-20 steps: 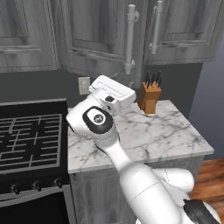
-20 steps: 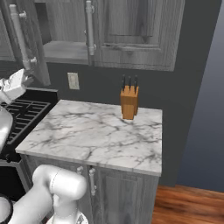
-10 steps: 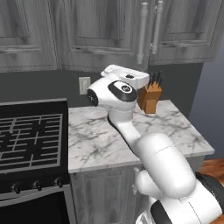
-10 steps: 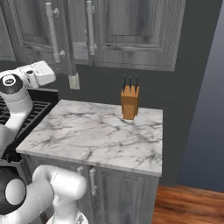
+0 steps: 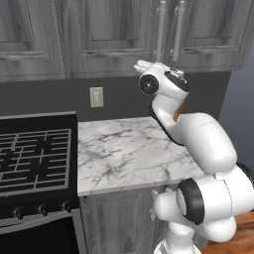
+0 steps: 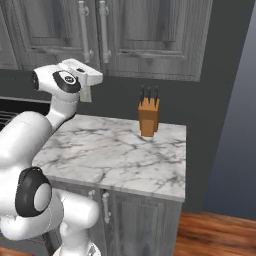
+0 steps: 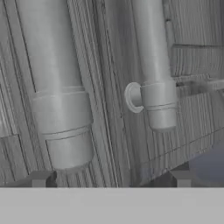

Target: Pick the mug and place it in the sink. Pick the bowl and place it in the open cabinet and then close the cabinet.

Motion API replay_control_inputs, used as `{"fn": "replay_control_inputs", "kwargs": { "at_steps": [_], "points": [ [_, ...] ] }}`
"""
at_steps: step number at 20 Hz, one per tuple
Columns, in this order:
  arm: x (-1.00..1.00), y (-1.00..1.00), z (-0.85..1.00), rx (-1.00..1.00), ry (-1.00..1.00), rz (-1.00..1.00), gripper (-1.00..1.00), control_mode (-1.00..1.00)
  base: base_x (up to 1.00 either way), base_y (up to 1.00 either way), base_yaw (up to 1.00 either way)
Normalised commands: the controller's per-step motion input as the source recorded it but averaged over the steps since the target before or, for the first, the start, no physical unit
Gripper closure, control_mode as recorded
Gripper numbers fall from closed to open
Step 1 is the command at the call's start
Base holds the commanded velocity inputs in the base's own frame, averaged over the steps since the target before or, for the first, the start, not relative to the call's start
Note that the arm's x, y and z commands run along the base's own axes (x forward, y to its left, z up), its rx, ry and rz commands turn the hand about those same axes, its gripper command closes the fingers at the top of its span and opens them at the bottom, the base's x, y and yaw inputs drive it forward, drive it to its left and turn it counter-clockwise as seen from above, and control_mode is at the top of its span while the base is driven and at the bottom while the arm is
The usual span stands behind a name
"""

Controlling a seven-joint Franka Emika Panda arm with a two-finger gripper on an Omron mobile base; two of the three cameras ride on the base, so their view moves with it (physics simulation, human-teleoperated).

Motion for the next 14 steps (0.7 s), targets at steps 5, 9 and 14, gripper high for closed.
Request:
{"fn": "replay_control_inputs", "kwargs": {
  "at_steps": [5, 9, 14],
  "points": [
    [0.99, -0.79, 0.00, 0.19, 0.00, 0.36, -1.00, -1.00, 0.00, 0.00, 0.00],
    [1.00, -0.55, 0.00, 0.13, -0.01, 0.33, -1.00, -1.00, 0.00, 0.00, 0.00],
    [1.00, -0.17, 0.00, 0.01, -0.12, 0.24, -1.00, -1.00, 0.00, 0.00, 0.00]
  ]
}}
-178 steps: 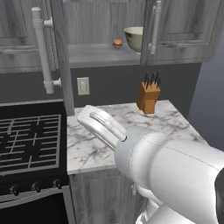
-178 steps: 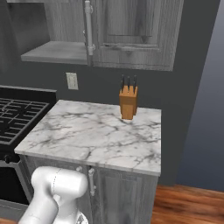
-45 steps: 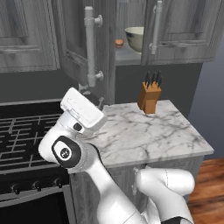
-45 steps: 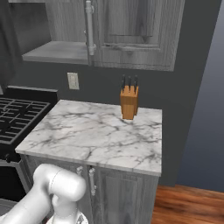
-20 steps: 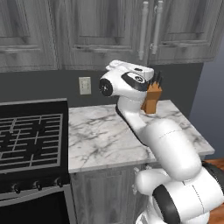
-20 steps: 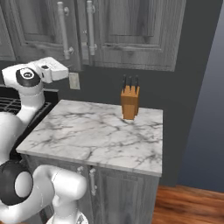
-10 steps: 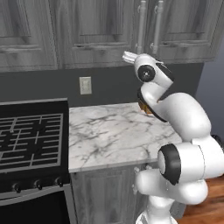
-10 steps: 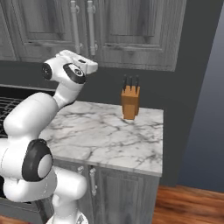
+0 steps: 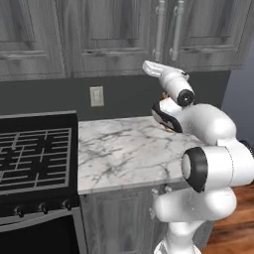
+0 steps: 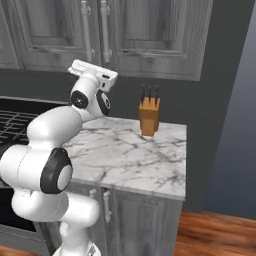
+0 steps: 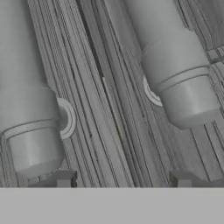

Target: Pick the mug and place it in the sink. Pick the bowl and place it in the open cabinet and then close the cabinet.

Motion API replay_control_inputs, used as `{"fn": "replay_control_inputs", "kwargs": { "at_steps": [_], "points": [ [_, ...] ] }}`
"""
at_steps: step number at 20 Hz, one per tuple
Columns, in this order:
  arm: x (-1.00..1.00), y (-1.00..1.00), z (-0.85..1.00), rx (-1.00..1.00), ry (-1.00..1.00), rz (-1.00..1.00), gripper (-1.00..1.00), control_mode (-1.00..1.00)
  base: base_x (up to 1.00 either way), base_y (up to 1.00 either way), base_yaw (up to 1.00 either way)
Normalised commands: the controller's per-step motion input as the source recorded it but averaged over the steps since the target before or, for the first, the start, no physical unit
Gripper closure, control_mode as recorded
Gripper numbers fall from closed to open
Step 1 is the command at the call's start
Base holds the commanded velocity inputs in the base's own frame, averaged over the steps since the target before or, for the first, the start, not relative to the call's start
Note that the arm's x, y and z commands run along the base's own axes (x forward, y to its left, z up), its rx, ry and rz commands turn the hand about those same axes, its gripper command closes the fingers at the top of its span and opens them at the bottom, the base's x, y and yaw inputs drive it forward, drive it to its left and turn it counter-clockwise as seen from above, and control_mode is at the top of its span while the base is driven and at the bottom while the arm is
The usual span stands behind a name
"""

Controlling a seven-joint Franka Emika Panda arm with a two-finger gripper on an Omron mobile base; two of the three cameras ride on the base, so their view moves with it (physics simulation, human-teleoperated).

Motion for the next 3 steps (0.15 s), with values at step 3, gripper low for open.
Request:
{"fn": "replay_control_inputs", "kwargs": {
  "at_steps": [3],
  "points": [
    [1.00, -0.27, 0.00, 0.00, -0.07, 0.19, -1.00, -1.00, 0.00, 0.00, 0.00]
  ]
}}
